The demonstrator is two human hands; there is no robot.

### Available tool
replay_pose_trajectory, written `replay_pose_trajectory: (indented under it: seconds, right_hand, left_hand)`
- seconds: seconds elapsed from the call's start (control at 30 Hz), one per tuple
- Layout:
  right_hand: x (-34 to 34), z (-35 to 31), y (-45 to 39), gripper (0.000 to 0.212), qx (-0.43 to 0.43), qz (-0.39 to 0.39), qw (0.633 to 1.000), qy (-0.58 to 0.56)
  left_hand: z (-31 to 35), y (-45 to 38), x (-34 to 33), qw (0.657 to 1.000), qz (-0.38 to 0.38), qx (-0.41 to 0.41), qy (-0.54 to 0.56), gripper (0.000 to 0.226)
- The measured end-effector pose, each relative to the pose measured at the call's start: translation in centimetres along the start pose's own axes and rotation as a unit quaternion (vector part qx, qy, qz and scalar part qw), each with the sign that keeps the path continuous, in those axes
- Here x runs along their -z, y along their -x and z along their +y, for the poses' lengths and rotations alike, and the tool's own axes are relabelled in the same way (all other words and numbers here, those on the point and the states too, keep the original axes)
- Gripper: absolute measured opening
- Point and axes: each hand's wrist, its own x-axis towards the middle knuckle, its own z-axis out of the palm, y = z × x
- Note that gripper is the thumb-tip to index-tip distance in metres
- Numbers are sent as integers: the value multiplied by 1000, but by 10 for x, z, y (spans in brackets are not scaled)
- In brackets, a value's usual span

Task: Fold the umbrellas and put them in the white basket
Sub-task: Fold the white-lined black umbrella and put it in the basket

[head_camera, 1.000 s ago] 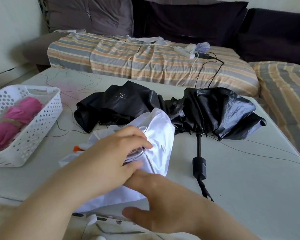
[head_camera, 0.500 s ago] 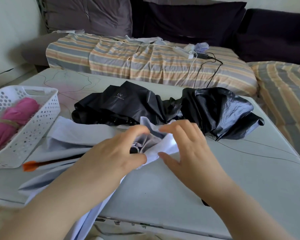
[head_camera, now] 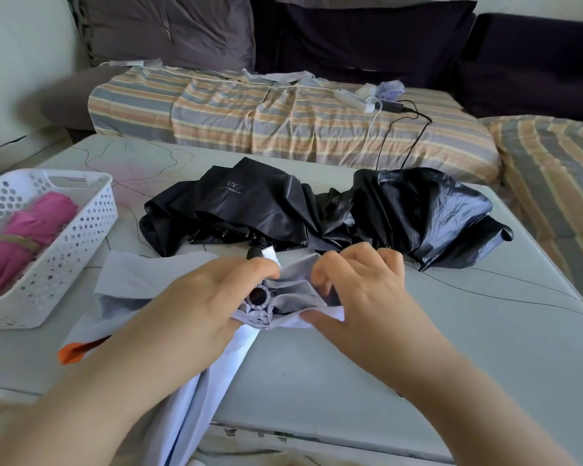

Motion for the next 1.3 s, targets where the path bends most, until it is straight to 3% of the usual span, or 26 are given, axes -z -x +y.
replay_pose_trajectory:
  seconds: [0.07,0.17,0.3,0.43,0.6,0.7,0.77,0.87,0.97,1.07,1.13,1.2,1.3]
  right_hand:
    - [-2,-9,-3,41,16,-12,1000,-2]
    - [-9,-12,-4,25,63,-12,998,14]
    - [-3,-3,-3,18,74,-17,997,-16]
    - [8,8,-5,20,70,-17,995,66]
    - [23,33,1,22,-34,-99,983,149]
    - [25,33,2,11,-24,-85,992,91]
    - [27,28,-2,16,-3,-117,988,105]
    - [30,35,2,27,-48,-237,952,188]
    - [41,55,9,26,-166,-278,918,227]
    - [49,70,14,10,-188,-209,953,115]
    - [51,69,17,26,-157,-180,971,-30]
    - [50,58,17,42,-142,-233,957,-97]
    - [35,50,19,41,-170,-296,936,-80]
  left_hand:
    - [1,2,-2,1000,5,-9,-11,97]
    - [-2,0,-2,1000,-6,-2,-27,95]
    - [0,1,5,1000,8,17,22,79]
    - [1,-1,5,999,5,15,31,74]
    - [-1,2,8,1000,-4,21,-2,85]
    - [-3,3,5,1000,3,-12,-26,88]
    - [-5,1,4,999,3,-35,-37,78]
    - [-8,-2,3,997,-8,-61,-43,70]
    - [-11,-3,4,996,-10,-68,-56,68]
    - [-12,-3,6,996,-7,-63,-56,68]
    - [-11,-4,6,997,-8,-59,-54,68]
    - [-12,-4,5,997,-8,-60,-53,67]
    - [-14,-3,3,998,-1,-52,-47,64]
